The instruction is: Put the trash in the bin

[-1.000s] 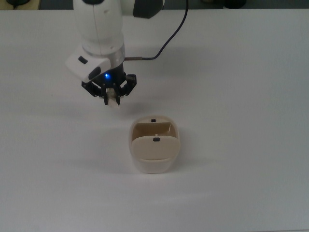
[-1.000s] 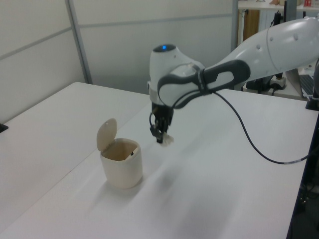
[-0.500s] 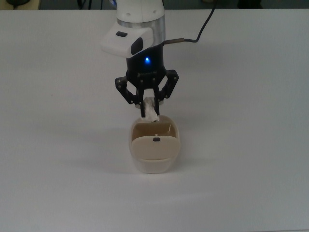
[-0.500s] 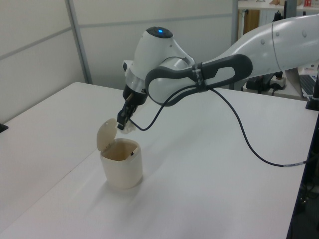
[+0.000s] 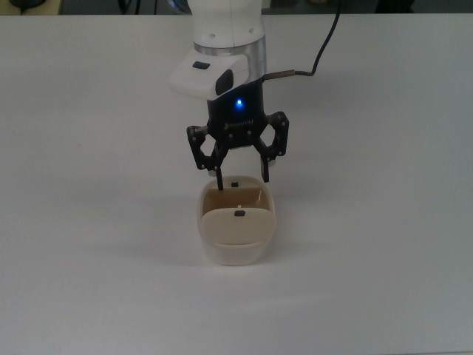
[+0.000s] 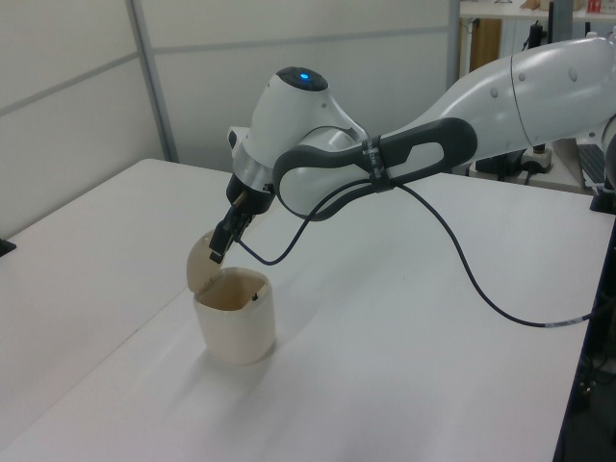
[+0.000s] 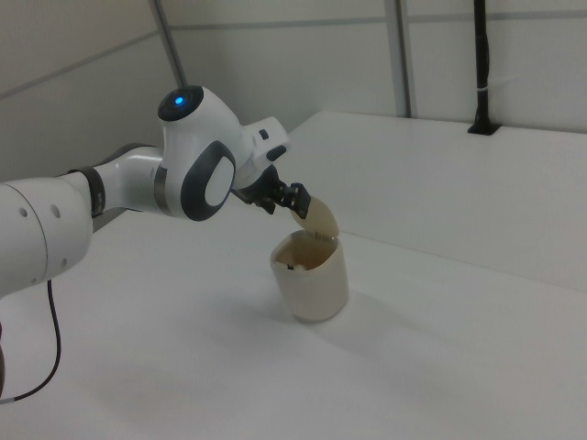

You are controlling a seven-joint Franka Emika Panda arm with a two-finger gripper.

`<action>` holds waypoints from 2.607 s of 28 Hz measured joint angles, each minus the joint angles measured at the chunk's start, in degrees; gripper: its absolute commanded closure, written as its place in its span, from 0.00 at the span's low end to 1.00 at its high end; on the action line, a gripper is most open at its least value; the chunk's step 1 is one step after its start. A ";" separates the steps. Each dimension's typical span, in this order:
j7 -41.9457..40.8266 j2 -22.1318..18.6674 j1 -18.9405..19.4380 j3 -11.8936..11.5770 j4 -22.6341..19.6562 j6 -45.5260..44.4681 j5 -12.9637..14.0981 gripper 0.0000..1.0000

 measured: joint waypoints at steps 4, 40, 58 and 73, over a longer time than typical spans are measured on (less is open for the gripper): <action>1.53 -0.51 -0.20 -0.15 0.06 -0.10 0.00 0.00; 3.00 -15.43 -0.78 -5.16 4.54 -47.56 0.00 0.00; 3.00 -15.52 -0.60 -5.95 4.53 -49.47 0.13 0.00; 2.94 -15.57 -0.73 -7.09 4.81 -49.47 0.13 0.00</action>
